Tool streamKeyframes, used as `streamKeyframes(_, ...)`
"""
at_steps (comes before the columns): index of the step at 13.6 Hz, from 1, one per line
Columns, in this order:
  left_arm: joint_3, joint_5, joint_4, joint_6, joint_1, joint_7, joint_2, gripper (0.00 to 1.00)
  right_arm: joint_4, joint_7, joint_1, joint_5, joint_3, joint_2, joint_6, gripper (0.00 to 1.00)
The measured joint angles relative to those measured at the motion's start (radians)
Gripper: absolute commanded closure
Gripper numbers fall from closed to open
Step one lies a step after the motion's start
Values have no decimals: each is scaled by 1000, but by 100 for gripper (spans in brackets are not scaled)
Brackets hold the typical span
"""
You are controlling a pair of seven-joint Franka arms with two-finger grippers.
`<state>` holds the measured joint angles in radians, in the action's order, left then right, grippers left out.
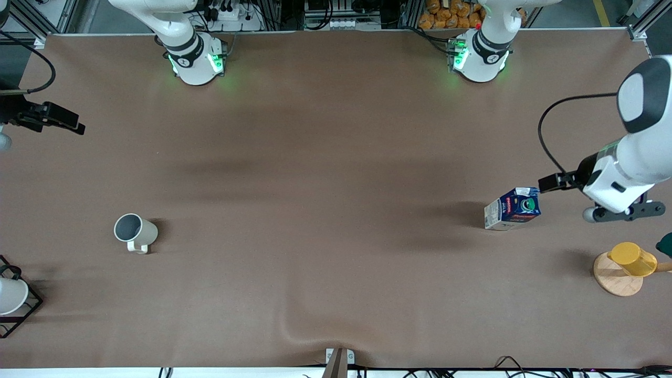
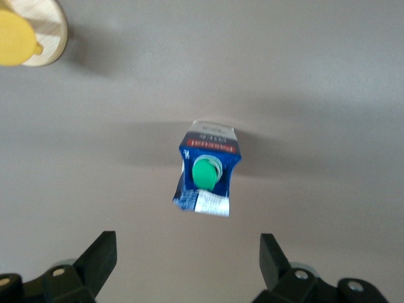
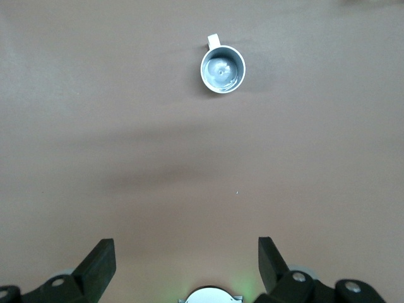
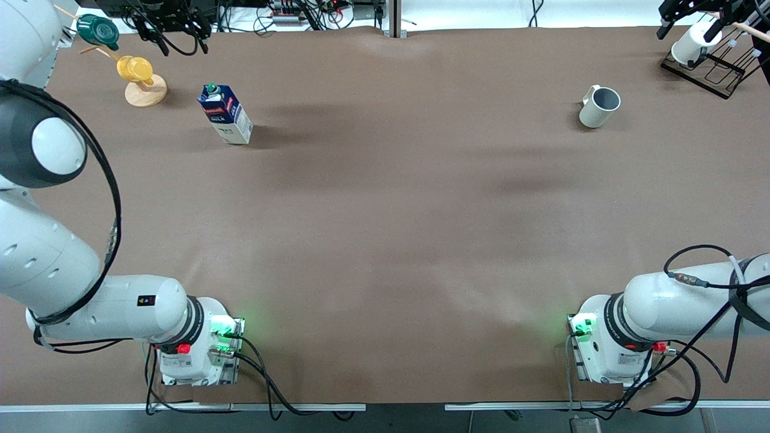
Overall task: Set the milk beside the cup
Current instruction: 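Reach the left gripper down to the blue milk carton, then grasp the milk carton with the left gripper while the right gripper reaches the mug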
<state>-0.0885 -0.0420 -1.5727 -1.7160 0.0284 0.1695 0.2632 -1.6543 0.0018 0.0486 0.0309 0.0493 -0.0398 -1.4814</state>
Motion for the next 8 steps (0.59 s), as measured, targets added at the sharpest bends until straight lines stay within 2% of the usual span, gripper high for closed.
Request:
streamKeyframes(4, 1, -12, 0, -67, 6, 0, 89, 0, -14, 0, 22, 0, 1, 45, -65, 0)
streamKeyframes(8, -5, -12, -12, -90, 1, 0, 121, 0, -20, 0, 28, -2, 2, 173, -184, 0)
